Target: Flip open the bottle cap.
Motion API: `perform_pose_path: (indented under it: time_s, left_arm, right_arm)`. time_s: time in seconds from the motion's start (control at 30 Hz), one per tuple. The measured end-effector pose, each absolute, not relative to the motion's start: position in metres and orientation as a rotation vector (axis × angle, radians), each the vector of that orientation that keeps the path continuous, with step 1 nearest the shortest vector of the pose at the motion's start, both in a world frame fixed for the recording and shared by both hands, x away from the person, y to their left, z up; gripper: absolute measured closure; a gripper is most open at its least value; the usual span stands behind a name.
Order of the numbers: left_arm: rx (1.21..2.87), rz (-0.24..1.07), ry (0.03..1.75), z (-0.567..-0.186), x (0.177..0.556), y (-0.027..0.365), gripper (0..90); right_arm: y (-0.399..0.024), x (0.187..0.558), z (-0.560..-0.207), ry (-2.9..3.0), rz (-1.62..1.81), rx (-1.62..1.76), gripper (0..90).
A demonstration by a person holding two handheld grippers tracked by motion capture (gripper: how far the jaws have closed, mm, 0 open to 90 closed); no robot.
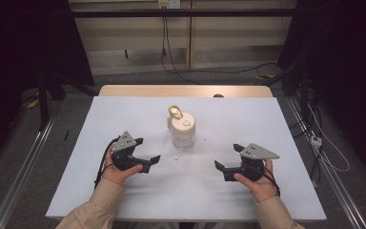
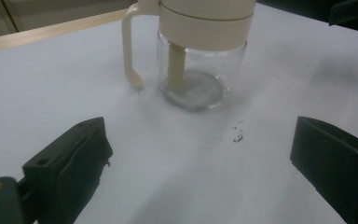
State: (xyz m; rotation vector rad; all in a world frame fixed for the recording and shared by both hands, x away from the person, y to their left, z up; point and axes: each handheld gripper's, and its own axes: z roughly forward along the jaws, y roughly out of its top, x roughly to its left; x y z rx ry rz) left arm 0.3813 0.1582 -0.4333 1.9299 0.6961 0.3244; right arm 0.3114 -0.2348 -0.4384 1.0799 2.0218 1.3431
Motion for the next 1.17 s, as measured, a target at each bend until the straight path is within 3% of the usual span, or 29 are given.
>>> perform_pose_path:
  time_s: [0.67, 1.17]
  left_arm:
    - [1.904, 0.336, 0.767, -0.438, 0.361, 0.212, 4.6]
    - [1.906, 0.339, 0.790, -0.439, 0.356, 0.229, 4.7]
  right_arm:
    - [-0.258, 0.288, -0.445, 2.003, 1.326, 1.106, 5.7]
    - [-0.269, 0.280, -0.447, 1.986, 1.330, 1.111, 6.1]
